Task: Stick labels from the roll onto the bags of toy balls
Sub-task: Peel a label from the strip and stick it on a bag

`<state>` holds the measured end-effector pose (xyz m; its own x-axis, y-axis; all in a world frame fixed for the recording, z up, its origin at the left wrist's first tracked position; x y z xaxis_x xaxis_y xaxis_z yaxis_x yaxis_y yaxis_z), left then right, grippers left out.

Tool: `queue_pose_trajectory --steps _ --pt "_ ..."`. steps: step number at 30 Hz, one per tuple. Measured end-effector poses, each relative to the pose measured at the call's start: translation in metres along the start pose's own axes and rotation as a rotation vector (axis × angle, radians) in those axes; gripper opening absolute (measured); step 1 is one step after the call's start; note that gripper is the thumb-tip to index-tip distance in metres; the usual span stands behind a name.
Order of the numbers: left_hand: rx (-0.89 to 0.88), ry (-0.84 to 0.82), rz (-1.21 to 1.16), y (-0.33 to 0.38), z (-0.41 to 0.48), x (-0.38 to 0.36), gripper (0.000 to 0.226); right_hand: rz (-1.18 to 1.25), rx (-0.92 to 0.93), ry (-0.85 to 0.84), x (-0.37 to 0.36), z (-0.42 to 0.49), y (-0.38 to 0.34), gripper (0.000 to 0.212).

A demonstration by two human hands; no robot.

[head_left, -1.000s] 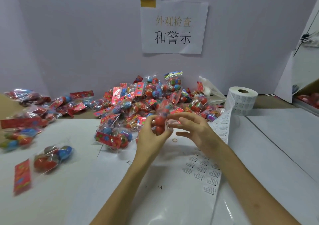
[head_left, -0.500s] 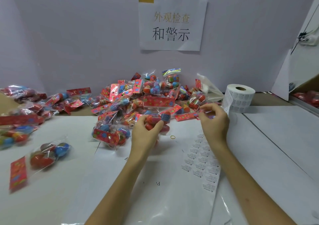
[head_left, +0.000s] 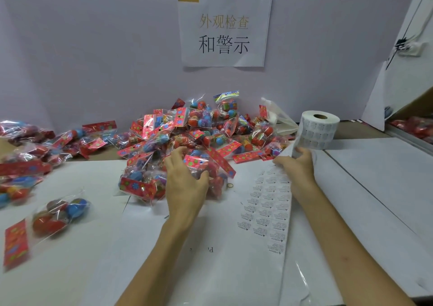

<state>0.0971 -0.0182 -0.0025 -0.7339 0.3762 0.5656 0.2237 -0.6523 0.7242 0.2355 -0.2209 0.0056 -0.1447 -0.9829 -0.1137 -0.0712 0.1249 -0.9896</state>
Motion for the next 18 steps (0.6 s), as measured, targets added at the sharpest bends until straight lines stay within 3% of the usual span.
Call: queue_pose_trajectory --steps 4,7,10,14,16,18 --pt "-0.019 -0.042 0.079 -0.001 -0.002 -0.001 0.071 -0.058 -0.131 -0.243 -0.008 -0.007 0.001 0.025" --pt "-0.107 0.042 0.085 0.004 -0.004 0.002 0.064 0.031 -0.13 -0.275 -0.012 -0.01 -0.001 0.021" --pt "-0.189 0.028 -0.184 0.013 -0.007 0.004 0.038 0.252 -0.162 -0.295 -0.009 -0.01 -0.008 0.021" --pt "-0.098 -0.244 -0.509 0.02 -0.009 0.004 0.006 0.406 -0.222 -0.319 -0.002 -0.011 -0.015 0.034" --pt "0.034 -0.503 -0.624 0.021 -0.009 0.005 0.026 0.439 -0.221 -0.324 -0.001 -0.012 -0.016 0.035" --pt "0.109 -0.725 -0.572 0.021 -0.009 0.004 0.051 0.461 -0.214 -0.32 -0.001 -0.011 -0.015 0.036"
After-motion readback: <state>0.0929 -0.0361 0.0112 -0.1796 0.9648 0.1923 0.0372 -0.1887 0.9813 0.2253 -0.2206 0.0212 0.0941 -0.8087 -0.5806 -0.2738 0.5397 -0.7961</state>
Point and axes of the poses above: each hand's wrist, its own z-axis towards the middle knuckle, its own x-axis out of the back of the hand, y = z × x, the point moved 1 cm from there along z, towards the middle knuckle, and after that the axes turned 8 degrees about z, right-handed, at the moved point
